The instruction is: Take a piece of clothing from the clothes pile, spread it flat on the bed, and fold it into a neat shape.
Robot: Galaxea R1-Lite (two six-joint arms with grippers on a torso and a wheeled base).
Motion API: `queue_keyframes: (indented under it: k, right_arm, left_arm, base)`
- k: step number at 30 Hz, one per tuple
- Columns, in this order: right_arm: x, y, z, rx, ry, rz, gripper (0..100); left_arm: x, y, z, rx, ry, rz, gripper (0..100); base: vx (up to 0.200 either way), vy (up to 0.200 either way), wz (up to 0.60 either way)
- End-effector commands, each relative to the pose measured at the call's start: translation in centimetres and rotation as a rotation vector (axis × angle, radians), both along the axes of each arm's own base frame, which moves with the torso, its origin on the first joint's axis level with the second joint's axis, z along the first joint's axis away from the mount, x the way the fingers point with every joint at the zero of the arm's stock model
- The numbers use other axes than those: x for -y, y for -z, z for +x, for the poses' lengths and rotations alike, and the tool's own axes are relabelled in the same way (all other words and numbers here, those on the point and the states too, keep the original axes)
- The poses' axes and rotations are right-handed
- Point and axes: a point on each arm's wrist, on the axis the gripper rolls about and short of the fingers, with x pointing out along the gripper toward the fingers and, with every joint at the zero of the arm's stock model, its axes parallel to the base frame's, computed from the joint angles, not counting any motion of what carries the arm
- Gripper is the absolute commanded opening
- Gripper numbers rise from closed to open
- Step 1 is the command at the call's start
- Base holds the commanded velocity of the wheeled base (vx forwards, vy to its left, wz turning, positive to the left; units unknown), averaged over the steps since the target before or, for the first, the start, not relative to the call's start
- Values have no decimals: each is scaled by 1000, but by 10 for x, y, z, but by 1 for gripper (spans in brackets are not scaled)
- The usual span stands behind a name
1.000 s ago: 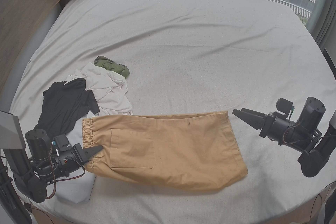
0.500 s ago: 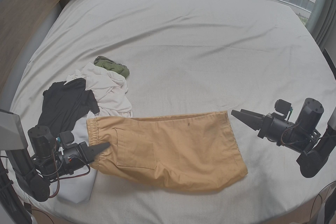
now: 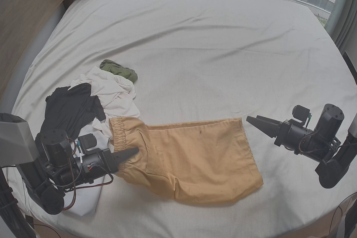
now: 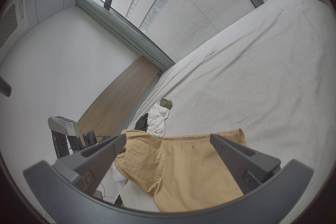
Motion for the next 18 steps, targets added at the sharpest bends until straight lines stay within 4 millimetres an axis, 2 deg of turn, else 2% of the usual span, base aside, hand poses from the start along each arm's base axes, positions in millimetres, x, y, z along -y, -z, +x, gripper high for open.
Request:
queue_keyframes:
  k: [1,18]
  right_arm:
    - [0,0,0,2,1,0,100]
    - [0,-3,0,11,-2,3,100]
  left_arm:
    - [11,-1,0,11,38,-5,0]
    - [60,-2,5,41,148,-40,0]
  base:
    - [0,0,0]
    - [0,0,0]
